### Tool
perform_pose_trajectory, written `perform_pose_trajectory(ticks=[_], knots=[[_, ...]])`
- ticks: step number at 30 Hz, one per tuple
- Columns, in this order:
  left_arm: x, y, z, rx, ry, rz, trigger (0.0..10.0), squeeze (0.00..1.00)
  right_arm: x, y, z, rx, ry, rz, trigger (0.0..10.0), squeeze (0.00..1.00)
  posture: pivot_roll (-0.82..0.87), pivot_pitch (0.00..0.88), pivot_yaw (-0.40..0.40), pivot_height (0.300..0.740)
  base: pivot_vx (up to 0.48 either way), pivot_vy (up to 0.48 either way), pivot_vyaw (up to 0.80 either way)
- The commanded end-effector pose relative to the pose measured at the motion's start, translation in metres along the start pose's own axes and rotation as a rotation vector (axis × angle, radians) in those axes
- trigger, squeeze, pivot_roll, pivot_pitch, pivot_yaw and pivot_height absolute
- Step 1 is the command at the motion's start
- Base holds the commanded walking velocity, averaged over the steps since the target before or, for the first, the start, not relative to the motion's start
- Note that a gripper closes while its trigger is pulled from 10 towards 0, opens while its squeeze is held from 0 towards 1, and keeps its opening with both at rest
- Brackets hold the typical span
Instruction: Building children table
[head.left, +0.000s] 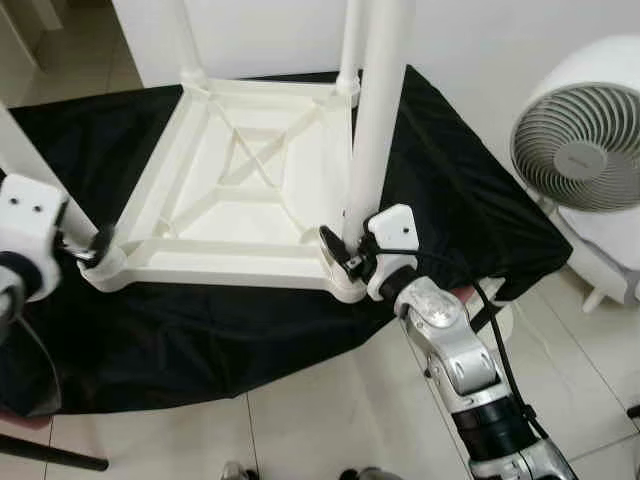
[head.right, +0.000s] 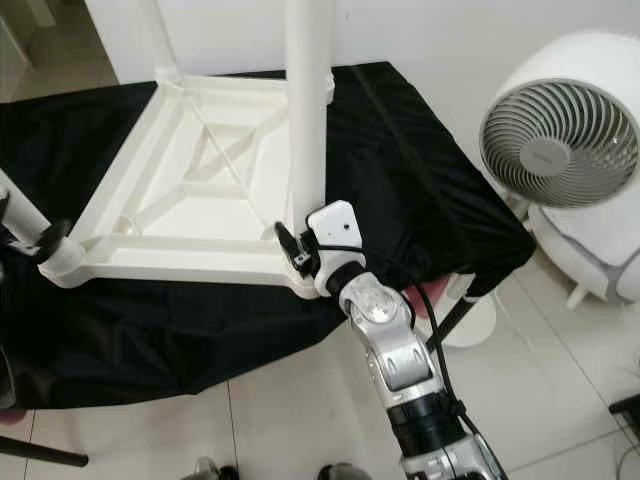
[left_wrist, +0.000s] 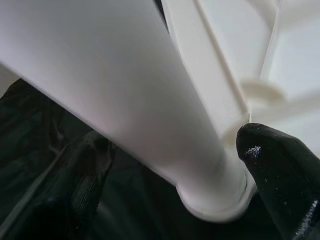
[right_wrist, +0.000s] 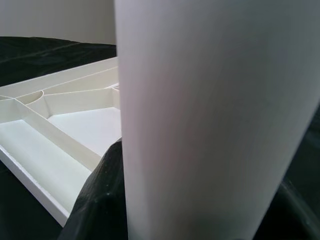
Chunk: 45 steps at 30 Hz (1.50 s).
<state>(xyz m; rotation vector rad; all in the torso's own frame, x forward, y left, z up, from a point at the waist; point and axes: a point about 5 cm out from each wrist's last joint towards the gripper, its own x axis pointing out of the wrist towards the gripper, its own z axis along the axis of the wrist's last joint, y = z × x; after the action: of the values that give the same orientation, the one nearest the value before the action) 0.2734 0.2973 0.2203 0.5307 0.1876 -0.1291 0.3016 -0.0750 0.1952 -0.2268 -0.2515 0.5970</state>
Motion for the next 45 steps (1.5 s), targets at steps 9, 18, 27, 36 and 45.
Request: perform_pose_trajectory(ticks=[9, 18, 27, 36, 45], knots=[[-0.016, 0.014, -0.021, 0.152, 0.153, -0.047, 10.0, 0.0, 0.004, 0.016, 0.006, -0.033, -0.017, 0.083, 10.0, 0.0, -0.02, 0.142, 0.033, 0.74, 0.0, 0.0, 0.0], [-0.033, -0.026, -0.004, 0.054, 0.013, -0.446, 10.0, 0.0, 0.003, 0.015, 0.007, -0.034, -0.019, 0.08, 10.0, 0.0, -0.02, 0.14, 0.033, 0.74, 0.0, 0.0, 0.0], [-0.023, -0.066, 0.043, -0.094, -0.317, -0.559, 10.0, 0.0, 0.003, 0.009, 0.005, -0.03, -0.01, 0.049, 10.0, 0.0, -0.02, 0.129, 0.02, 0.74, 0.0, 0.0, 0.0], [-0.015, -0.103, 0.062, -0.151, -0.408, -0.748, 10.0, 0.0, -0.001, -0.001, 0.003, 0.029, 0.013, 0.013, 10.0, 0.0, -0.03, 0.119, 0.012, 0.74, 0.0, 0.0, 0.0], [-0.01, -0.121, 0.067, -0.201, -0.435, -0.882, 10.0, 0.0, -0.01, -0.011, 0.001, 0.086, 0.048, 0.161, 6.8, 0.0, -0.06, 0.095, 0.025, 0.74, 0.0, 0.0, 0.0]])
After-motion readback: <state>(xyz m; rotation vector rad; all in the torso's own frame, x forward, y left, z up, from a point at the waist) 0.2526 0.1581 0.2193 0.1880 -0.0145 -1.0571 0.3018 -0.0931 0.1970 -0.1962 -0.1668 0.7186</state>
